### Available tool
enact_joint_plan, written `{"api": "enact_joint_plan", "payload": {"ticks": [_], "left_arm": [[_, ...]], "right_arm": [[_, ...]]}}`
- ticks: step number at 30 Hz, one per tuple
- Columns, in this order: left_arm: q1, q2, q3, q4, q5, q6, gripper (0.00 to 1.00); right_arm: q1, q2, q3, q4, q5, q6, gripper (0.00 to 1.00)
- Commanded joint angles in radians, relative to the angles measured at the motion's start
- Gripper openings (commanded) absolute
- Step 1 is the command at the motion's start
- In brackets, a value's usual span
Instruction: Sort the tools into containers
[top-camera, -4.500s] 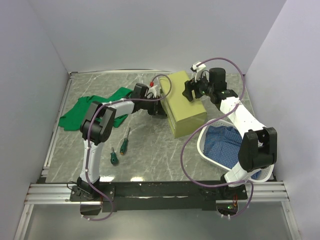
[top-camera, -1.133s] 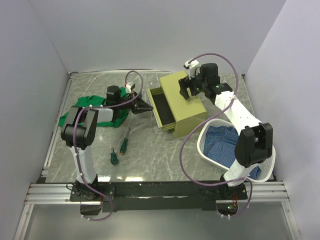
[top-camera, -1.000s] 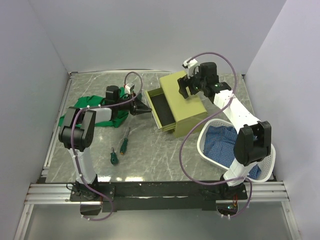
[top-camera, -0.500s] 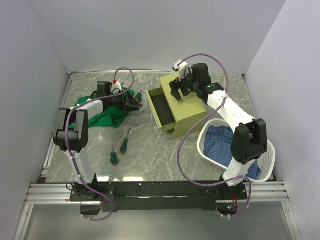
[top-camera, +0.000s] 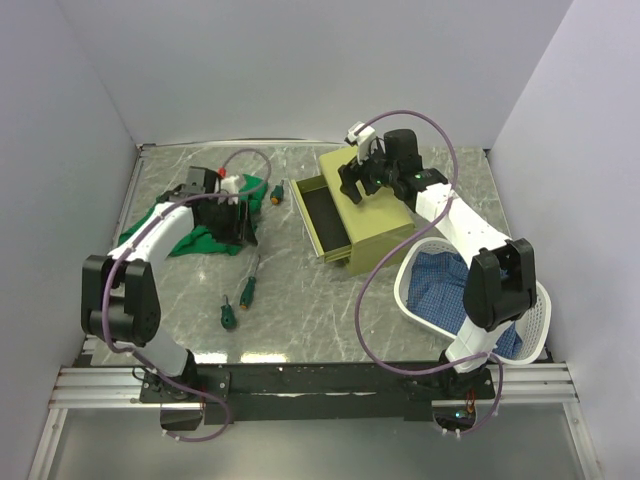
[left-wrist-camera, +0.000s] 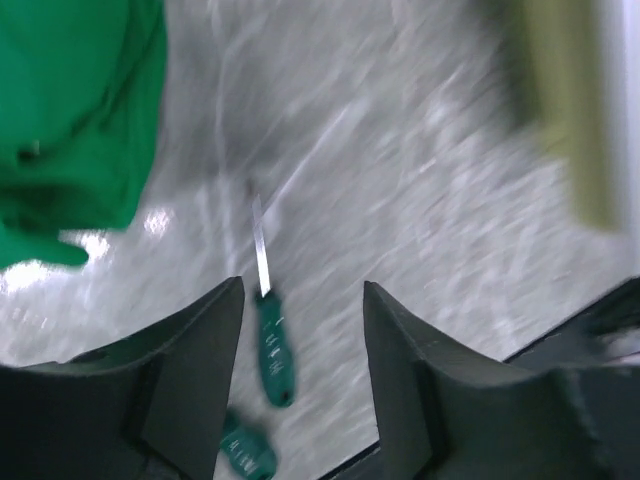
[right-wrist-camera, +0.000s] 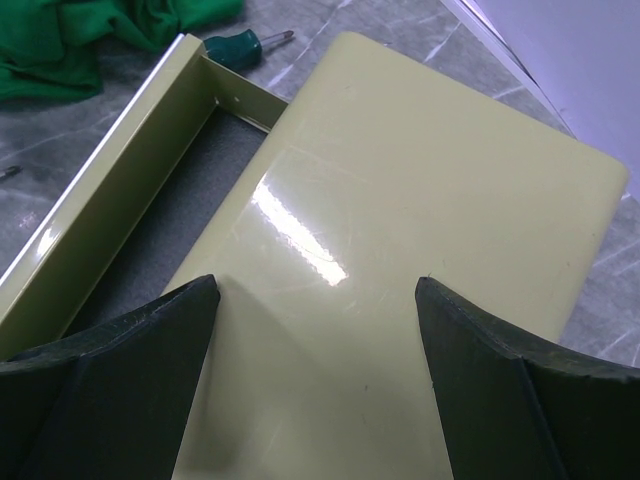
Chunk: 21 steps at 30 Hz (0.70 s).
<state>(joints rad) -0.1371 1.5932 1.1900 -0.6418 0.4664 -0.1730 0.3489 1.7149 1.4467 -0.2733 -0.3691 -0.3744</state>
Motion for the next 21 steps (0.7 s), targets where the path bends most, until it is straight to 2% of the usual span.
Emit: {"api": "enact_joint_plan", "payload": {"ticks": [1, 4, 7, 11, 17, 21], "left_arm": [[-0.070, -0.012, -0.055, -0.114, -0.182, 0.135, 0.53], [-0.133, -0.048, -0.096, -0.102, -0.258, 0.210, 0.54], [-0.188, -0.062, -0.131, -0.098, -0.294, 0.205, 0.57], [-0.210, -0.070, -0.167, -0.101, -0.341, 0.204, 0.58], [-0.217, -0.039, -0.210, -0.068, -0.289, 0.219, 0.58], [-0.226, 0.025, -0.179, -0.045, -0.253, 0.221, 0.56]], "right_arm": [[-0.008, 0.045, -0.060, -0.310, 0.025, 0.037, 0.88], [-0.008, 0.049, -0.055, -0.308, 0.025, 0.026, 0.88], [-0.008, 0.060, -0.045, -0.314, 0.024, 0.023, 0.88], [-0.007, 0.064, -0.026, -0.314, 0.019, 0.029, 0.88], [-0.008, 0.049, -0.045, -0.305, 0.030, 0.015, 0.88], [-0.008, 0.040, -0.060, -0.305, 0.030, 0.012, 0.89]]}}
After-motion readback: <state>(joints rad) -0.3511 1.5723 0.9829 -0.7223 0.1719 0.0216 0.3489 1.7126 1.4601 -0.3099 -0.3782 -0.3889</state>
